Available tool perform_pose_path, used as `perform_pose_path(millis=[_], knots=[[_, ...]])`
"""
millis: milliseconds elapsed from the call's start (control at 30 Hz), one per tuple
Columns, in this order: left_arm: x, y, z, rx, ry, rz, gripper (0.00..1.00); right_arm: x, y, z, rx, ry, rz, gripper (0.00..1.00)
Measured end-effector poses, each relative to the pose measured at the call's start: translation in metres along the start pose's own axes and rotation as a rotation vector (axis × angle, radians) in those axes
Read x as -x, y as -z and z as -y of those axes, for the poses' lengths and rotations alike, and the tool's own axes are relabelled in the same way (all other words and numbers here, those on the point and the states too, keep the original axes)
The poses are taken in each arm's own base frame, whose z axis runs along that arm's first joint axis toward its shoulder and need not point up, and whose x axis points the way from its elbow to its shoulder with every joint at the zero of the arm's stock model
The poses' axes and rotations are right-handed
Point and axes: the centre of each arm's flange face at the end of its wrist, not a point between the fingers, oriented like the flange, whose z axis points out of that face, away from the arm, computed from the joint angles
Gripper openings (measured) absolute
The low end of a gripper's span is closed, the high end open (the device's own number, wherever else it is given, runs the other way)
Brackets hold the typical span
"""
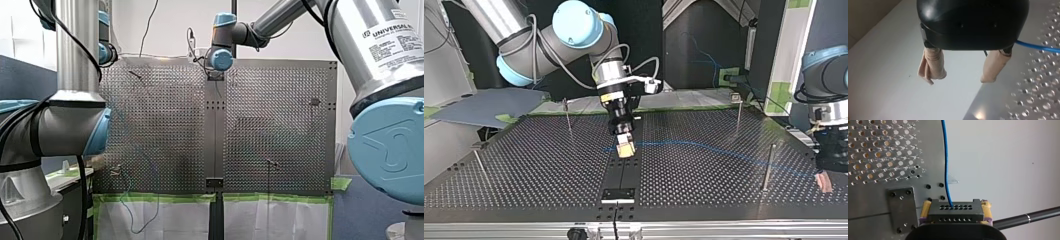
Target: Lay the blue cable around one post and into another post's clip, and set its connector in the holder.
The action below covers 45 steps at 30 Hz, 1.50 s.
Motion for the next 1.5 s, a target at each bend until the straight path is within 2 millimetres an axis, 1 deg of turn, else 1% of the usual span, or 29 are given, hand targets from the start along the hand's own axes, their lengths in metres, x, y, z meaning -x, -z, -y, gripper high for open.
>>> perform_pose_path(millis=[133,433,567,733,900,967,1067,1167,1300,1400,1500], knots=[[-0.004,-0.007,-0.006,-0.020,0.009,-0.008,1.00,0.008,-0.008,0.003,-0.004,0.000,0.001,0.00],[-0.027,-0.020,-0.017,-0.062,0.032,-0.064,1.00,0.031,-0.024,0.010,-0.017,0.005,0.034,0.00],[-0.037,-0.027,-0.026,-0.059,0.043,-0.079,1.00,0.043,-0.031,0.015,-0.030,0.007,0.047,0.00],[-0.045,-0.032,-0.033,-0.053,0.051,-0.086,1.00,0.049,-0.040,0.020,-0.038,0.006,0.051,0.00],[-0.063,-0.036,-0.044,-0.037,0.041,-0.114,1.00,0.049,-0.051,0.017,-0.020,0.002,0.046,0.00],[-0.070,-0.038,-0.048,-0.027,0.029,-0.123,1.00,0.050,-0.055,0.011,-0.001,-0.004,0.051,0.00],[-0.075,-0.037,-0.051,-0.014,0.020,-0.129,1.00,0.055,-0.057,0.000,0.029,-0.009,0.070,0.00],[-0.081,-0.034,-0.054,-0.003,0.020,-0.143,1.00,0.064,-0.059,-0.018,0.074,-0.003,0.101,0.00],[-0.092,-0.025,-0.057,0.011,0.016,-0.169,1.00,0.073,-0.056,-0.044,0.134,-0.003,0.144,0.00],[-0.099,-0.019,-0.057,0.016,0.007,-0.189,1.00,0.076,-0.051,-0.066,0.187,-0.009,0.173,0.00],[-0.104,-0.017,-0.054,0.012,-0.006,-0.200,1.00,0.073,-0.047,-0.083,0.233,-0.014,0.176,0.00]])
